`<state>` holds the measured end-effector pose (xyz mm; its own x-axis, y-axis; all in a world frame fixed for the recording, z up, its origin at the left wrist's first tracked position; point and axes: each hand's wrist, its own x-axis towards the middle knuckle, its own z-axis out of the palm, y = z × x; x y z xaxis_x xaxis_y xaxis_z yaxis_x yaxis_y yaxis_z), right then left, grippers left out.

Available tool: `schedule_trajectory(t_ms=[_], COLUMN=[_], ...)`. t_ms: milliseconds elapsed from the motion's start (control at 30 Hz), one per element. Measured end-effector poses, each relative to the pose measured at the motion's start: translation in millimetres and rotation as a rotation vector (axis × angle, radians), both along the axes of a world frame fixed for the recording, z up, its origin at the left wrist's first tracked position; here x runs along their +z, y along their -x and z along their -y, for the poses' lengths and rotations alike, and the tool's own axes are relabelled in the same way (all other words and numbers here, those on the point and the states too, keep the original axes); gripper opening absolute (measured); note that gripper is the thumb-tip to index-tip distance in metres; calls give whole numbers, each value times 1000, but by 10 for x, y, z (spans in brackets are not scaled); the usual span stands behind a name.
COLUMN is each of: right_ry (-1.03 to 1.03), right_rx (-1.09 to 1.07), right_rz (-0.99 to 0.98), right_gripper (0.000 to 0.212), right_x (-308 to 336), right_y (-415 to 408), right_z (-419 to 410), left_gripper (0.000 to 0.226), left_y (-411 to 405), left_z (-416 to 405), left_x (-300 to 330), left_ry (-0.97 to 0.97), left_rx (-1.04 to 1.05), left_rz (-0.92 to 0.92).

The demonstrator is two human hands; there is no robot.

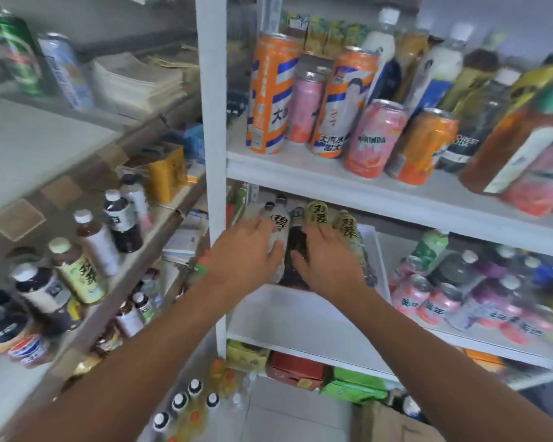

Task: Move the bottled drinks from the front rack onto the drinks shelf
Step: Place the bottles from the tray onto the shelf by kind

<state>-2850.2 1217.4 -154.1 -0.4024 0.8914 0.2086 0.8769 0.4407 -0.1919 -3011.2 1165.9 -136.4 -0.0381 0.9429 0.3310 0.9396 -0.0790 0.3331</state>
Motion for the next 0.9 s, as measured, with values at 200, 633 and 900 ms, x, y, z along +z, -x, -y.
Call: schedule_trajectory(t_ms=[200, 633, 900], right_ry=[149, 224, 32], right_rx=[-129, -267, -130], right_rz=[-13, -350, -492], right_gripper=[74, 66, 60], right_x=[-368, -720, -854], right_y=[-334, -144, -365], right_z=[-369, -603, -67], left_gripper=[32, 27, 25], left_y=[-297, -391, -383], left_z=[-353, -542, -523], left_x=[-293, -506, -552], left_ry=[82, 134, 272], left_rx=[-26, 0, 61], left_rz=[4, 44, 342])
